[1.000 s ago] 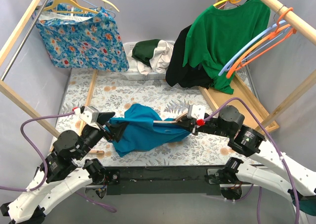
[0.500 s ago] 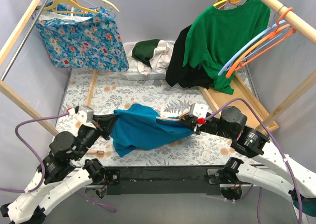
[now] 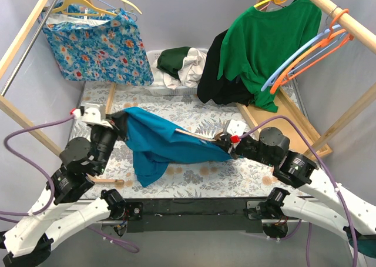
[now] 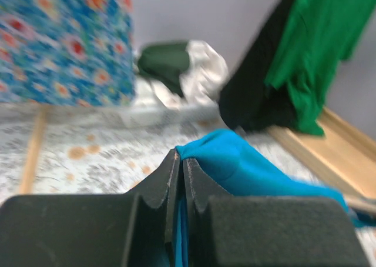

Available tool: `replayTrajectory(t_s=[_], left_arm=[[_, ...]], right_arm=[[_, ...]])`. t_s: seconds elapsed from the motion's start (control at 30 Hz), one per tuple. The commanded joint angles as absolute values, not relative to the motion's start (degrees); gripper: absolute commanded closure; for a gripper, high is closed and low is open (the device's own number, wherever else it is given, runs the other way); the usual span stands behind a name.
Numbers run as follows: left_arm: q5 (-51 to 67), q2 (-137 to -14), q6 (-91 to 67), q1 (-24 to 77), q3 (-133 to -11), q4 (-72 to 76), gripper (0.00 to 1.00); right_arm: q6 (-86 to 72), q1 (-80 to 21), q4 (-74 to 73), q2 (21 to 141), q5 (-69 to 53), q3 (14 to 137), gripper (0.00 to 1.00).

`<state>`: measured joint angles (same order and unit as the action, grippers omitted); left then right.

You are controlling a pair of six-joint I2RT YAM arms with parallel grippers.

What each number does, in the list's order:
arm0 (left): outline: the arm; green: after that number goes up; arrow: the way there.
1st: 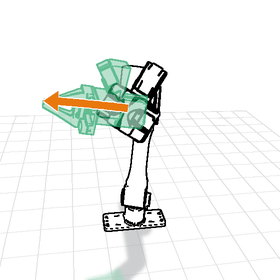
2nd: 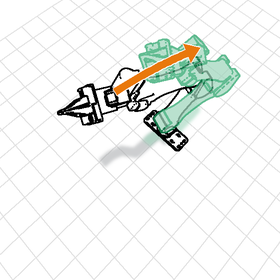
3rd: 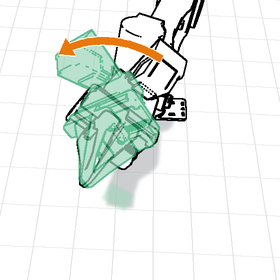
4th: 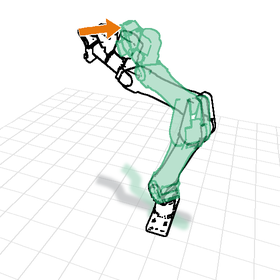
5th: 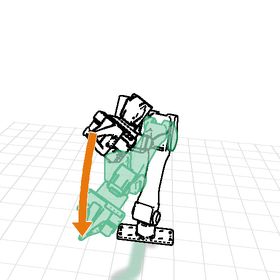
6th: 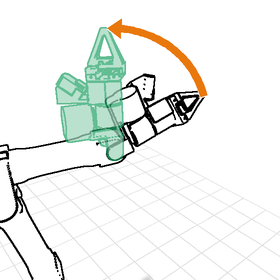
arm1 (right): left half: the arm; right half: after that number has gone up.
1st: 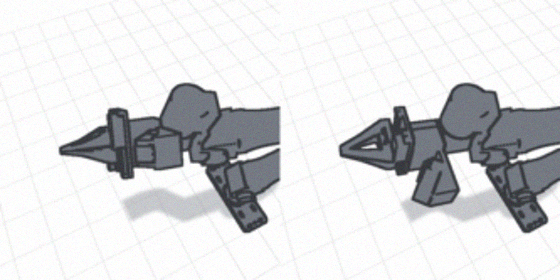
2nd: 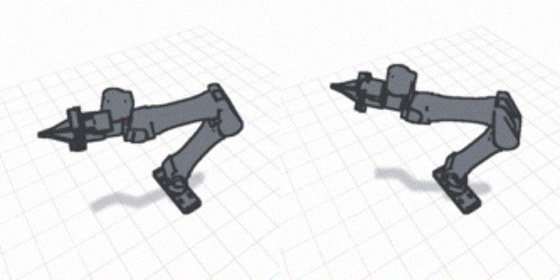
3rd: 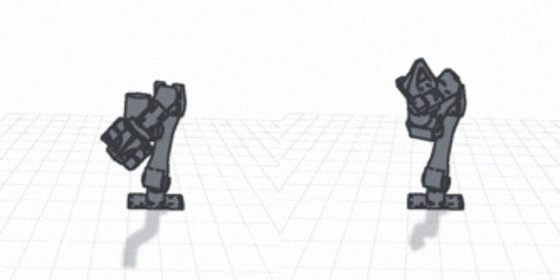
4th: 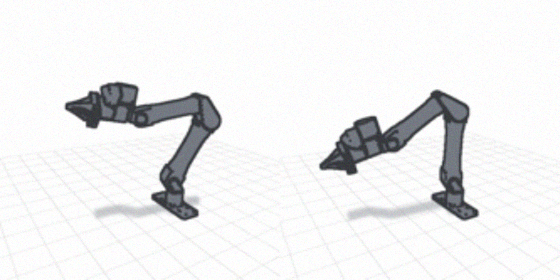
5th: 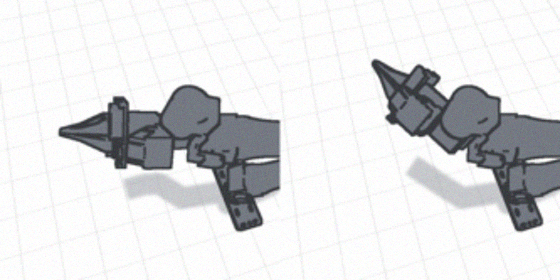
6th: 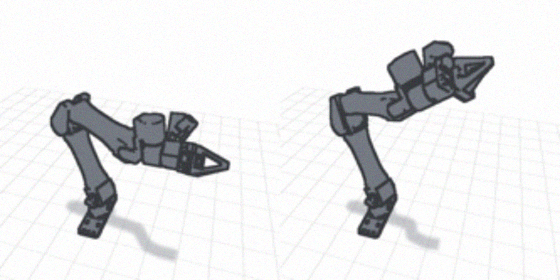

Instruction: Remove the t-shirt from the hanger

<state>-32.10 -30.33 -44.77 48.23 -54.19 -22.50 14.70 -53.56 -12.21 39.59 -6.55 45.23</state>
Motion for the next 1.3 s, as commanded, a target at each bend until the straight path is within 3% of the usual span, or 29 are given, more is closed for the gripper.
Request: replayTrajectory(t_s=[0.0, 0.33, 0.47, 0.87, 1.07, 1.1, 1.13, 1.2, 1.27], left_arm=[[-49.4, -32.2, -38.2, 48.3, -58.9, -13.7, 1.0], [-60.3, -41.0, -27.4, 48.3, -60.2, -4.5, 1.0], [-60.9, -42.5, -26.5, 48.3, -60.6, -4.2, 1.0], [-52.9, -45.3, -47.6, 48.2, -55.3, -26.4, 1.0], [-41.5, -41.6, -51.0, 48.3, -50.4, -29.3, 1.0], [-40.4, -41.1, -50.6, 48.3, -50.2, -29.3, 0.98], [-39.0, -40.3, -50.2, 48.3, -50.1, -29.6, 0.88], [-38.1, -39.4, -49.4, 48.3, -51.4, -30.5, 0.53], [-37.7, -37.7, -48.3, 48.3, -52.8, -32.0, 0.42]], right_arm=[[12.9, -53.8, -12.7, 40.6, -3.1, 45.4, 0.99], [11.8, -53.8, -14.8, 33.0, -10.3, 45.3, 0.99], [11.4, -53.8, -22.4, 32.8, -15.5, 48.4, 0.99], [9.0, -53.8, -17.2, 25.0, -5.0, 49.1, 0.99], [6.9, -53.8, -13.8, 28.0, -1.0, 48.2, 0.99], [6.5, -53.8, -13.0, 29.3, -0.6, 47.6, 0.99], [5.7, -53.7, -12.7, 29.9, -0.4, 47.4, 0.99], [5.0, -53.8, -12.3, 31.7, -0.4, 47.1, 0.99], [4.1, -53.8, -12.6, 33.1, 1.3, 46.9, 0.99]])
